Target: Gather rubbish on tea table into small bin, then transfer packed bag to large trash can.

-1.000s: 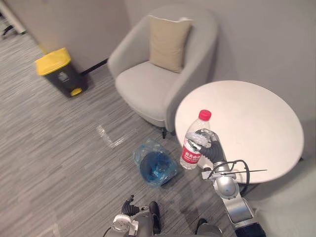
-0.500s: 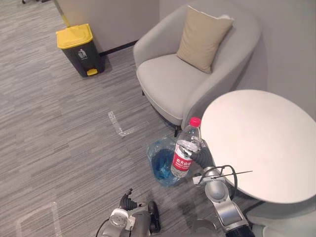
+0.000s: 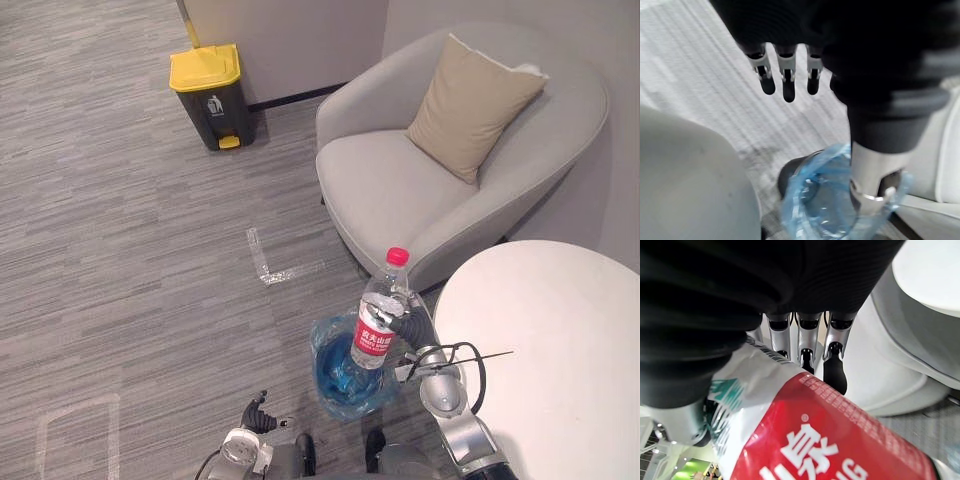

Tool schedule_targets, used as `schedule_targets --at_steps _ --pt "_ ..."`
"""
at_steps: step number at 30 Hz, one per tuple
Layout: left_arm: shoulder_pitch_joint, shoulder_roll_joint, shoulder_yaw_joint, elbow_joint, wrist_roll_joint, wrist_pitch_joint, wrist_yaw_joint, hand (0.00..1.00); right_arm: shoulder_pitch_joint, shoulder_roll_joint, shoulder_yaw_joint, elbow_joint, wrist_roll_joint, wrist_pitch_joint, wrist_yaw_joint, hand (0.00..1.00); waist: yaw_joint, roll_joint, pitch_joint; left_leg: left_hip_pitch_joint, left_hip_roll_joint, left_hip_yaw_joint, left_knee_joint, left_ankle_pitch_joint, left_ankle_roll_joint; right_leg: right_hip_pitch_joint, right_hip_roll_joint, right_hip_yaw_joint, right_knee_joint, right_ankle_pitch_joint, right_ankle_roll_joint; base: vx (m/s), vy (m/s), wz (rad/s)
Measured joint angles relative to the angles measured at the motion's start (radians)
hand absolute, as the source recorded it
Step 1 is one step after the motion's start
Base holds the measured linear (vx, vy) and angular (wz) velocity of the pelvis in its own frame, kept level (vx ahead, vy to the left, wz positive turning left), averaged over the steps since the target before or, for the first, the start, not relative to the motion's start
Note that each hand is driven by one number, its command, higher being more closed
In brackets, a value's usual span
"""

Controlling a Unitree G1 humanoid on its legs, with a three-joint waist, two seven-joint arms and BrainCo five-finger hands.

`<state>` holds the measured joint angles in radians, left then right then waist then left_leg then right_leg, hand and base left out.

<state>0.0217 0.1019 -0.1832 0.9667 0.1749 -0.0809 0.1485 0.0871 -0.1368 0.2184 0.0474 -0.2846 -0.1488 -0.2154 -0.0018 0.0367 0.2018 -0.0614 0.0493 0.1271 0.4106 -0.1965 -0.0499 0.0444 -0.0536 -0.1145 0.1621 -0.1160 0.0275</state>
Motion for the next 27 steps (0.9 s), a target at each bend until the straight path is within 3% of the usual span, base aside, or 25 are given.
schedule_targets --at_steps 1,2,5,15,22,27 --pt "-0.002 0.001 0.001 -0.007 0.001 -0.002 0.0 0.0 -0.005 0.001 0.0 -0.005 0.0 0.0 -0.001 1.0 0.002 -0.007 0.008 -0.035 -0.001 -0.003 0.023 -0.043 0.008 0.006 -0.01 0.029 -0.007 0.001 -0.001 0.08 0.09 -0.27" --pt "0.0 -0.004 -0.008 -0.01 0.001 -0.001 0.0 0.0 -0.008 -0.006 -0.002 -0.01 0.0 0.0 -0.002 1.0 0.0 0.013 0.005 -0.022 0.021 -0.021 -0.087 0.019 0.0 0.004 0.006 0.042 -0.009 0.0 0.0 0.08 0.09 -0.32" --pt "-0.002 -0.005 -0.02 -0.011 0.001 0.001 -0.002 0.0 -0.002 0.005 -0.005 -0.01 -0.007 0.002 0.001 1.0 -0.003 0.017 0.008 0.014 0.007 -0.024 -0.157 0.026 0.008 -0.005 -0.002 0.073 -0.017 0.007 0.018 0.07 0.105 -0.27" --pt "-0.007 0.001 -0.034 -0.001 0.0 0.0 0.003 0.0 -0.053 -0.001 0.037 0.038 -0.062 0.006 -0.002 1.0 -0.006 0.023 0.019 0.021 0.0 0.061 -0.193 0.037 0.025 -0.094 -0.006 0.166 0.053 0.01 0.022 -0.02 0.043 -0.26" --pt "-0.119 0.005 0.029 -0.033 -0.07 -0.013 0.038 0.0 -0.339 -0.12 0.148 0.17 -0.071 0.022 -0.019 1.0 -0.005 0.049 0.203 -0.265 0.032 0.067 0.086 0.001 0.051 -0.372 0.003 0.179 0.281 0.008 0.028 -0.22 0.01 -0.12" --pt "-0.209 0.002 0.101 -0.053 -0.129 -0.022 0.068 0.0 -0.44 -0.179 0.164 0.211 -0.102 0.036 -0.026 1.0 0.019 0.051 0.263 -0.507 0.034 0.046 0.272 -0.075 0.071 -0.587 -0.011 0.165 0.436 -0.076 0.055 -0.29 0.029 0.13"
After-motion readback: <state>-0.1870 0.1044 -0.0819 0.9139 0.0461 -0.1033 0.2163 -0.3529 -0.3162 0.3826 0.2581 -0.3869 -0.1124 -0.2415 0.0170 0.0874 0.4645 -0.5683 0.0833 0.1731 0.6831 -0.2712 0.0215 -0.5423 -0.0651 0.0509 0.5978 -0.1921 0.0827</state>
